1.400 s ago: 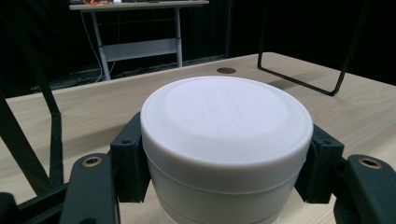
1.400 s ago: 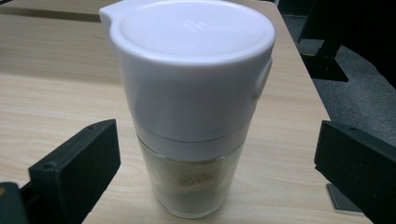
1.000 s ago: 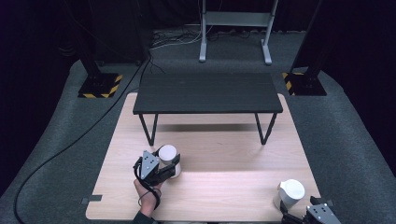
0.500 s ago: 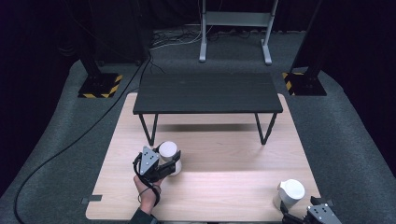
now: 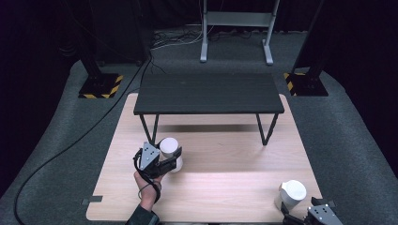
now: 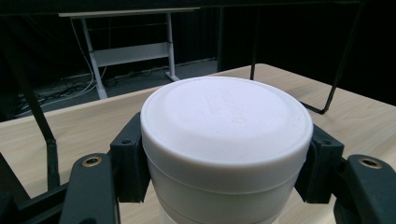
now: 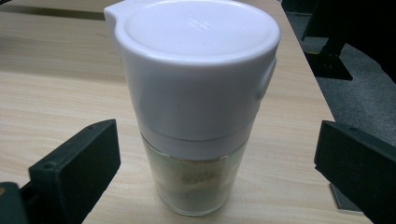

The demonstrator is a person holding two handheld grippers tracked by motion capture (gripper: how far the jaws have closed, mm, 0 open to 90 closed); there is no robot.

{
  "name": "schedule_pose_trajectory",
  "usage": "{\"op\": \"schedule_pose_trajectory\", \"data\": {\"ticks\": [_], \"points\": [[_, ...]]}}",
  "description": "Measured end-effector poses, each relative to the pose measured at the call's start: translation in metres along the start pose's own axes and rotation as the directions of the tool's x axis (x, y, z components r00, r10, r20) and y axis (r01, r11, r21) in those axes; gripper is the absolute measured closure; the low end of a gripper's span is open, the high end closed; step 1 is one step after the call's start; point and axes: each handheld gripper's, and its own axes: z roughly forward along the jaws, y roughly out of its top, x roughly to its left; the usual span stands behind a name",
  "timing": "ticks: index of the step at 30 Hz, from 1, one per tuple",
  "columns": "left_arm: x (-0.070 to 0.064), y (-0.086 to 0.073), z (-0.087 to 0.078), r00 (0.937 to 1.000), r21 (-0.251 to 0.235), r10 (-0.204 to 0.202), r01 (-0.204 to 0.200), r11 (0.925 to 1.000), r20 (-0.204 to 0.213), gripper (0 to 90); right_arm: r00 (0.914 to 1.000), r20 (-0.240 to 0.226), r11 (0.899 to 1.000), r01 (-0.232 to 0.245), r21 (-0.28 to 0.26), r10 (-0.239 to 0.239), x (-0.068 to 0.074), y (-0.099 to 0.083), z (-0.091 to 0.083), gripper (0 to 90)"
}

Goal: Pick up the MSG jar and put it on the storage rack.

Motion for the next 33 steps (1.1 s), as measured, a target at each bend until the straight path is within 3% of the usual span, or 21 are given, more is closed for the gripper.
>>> {"op": "schedule_pose_trajectory", "data": {"ticks": [33], "points": [[0.005, 0.033, 0.009, 0.9992, -0.016, 0.037, -0.037, 0.9992, 0.017, 34.0, 1.0, -0.005, 1.0, 0.005, 0.007, -0.005, 0.001, 0.0, 0.0, 0.0]]}}
